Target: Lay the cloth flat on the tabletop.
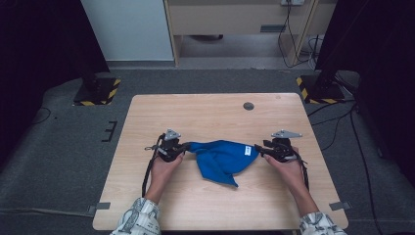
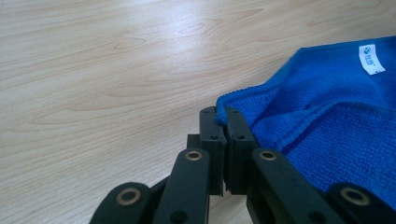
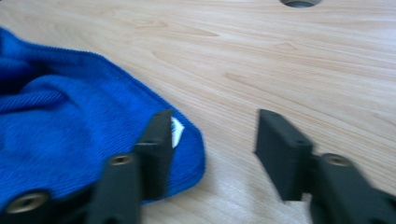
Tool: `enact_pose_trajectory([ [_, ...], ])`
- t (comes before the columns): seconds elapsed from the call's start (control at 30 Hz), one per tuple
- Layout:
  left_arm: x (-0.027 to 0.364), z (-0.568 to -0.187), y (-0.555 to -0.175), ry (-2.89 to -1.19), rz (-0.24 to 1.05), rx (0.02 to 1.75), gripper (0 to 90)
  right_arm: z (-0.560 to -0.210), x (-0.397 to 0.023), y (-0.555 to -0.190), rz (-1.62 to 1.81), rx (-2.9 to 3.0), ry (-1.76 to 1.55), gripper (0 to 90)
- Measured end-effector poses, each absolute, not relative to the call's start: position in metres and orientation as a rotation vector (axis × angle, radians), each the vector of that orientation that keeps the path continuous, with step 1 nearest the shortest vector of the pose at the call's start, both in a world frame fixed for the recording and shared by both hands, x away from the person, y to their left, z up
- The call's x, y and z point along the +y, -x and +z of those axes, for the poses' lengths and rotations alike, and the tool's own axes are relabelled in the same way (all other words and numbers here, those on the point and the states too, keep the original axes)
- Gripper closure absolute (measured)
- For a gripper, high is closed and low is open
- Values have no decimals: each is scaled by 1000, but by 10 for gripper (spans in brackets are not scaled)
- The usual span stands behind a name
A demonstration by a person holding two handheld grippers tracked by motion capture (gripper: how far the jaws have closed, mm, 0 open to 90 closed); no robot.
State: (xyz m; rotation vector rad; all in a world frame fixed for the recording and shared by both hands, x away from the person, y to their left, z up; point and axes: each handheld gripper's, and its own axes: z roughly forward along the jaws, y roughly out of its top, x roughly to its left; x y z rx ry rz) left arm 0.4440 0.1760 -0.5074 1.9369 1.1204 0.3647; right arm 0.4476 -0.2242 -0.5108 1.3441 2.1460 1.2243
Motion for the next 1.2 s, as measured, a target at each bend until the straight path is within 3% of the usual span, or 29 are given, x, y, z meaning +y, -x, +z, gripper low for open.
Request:
enact_pose_trajectory([
  [0.1,175,-508,-444,-1938,363,1118,877,-513,-224,-450,1236,2142,-1372,366],
  [0.2,177,-507,-444,-1934,363,1121,877,-515,-220,-450,1238,2163,-1366,362],
  [0.47,181,-506,-444,-1908,359,1130,877,-527,-209,-451,1168,2248,-1360,647],
  [0.63,182,-506,-445,-1909,363,1130,877,-525,-209,-449,1185,2250,-1345,881],
  [0.83,183,-500,-443,-1894,362,1113,879,-516,-216,-444,1226,2222,-1329,889],
  [1.2,182,-471,-434,-1837,377,1042,883,-468,-235,-420,1376,2124,-1226,891],
])
